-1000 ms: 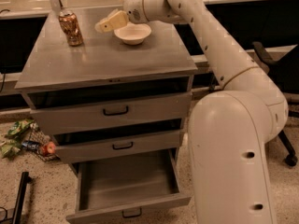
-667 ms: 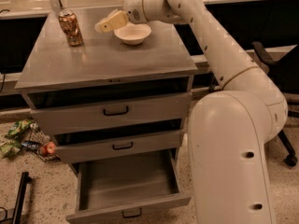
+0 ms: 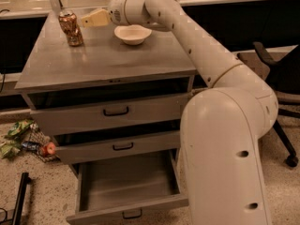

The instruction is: Place orange can into bottom drawer

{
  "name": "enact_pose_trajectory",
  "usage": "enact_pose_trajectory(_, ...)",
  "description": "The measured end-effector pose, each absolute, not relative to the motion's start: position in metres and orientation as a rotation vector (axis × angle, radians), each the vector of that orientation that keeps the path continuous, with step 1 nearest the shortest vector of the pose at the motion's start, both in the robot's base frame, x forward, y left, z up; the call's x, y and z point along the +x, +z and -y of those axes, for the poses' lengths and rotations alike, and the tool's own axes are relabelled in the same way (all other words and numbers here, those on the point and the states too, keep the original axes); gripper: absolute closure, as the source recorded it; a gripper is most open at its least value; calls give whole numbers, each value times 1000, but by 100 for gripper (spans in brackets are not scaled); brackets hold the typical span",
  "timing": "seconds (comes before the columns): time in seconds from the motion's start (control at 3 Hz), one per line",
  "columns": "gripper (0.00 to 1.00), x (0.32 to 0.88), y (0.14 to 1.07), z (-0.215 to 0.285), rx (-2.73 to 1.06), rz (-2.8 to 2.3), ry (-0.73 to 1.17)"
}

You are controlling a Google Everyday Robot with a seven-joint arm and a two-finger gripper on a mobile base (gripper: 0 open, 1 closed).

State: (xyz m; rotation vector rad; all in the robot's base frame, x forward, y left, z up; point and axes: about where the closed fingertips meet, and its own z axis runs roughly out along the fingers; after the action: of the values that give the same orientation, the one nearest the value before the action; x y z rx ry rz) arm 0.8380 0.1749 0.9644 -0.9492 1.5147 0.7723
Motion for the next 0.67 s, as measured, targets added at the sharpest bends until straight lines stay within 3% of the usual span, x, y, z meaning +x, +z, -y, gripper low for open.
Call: enact_pose_trajectory(0.67, 0, 845, 941, -220, -934, -1554, 713)
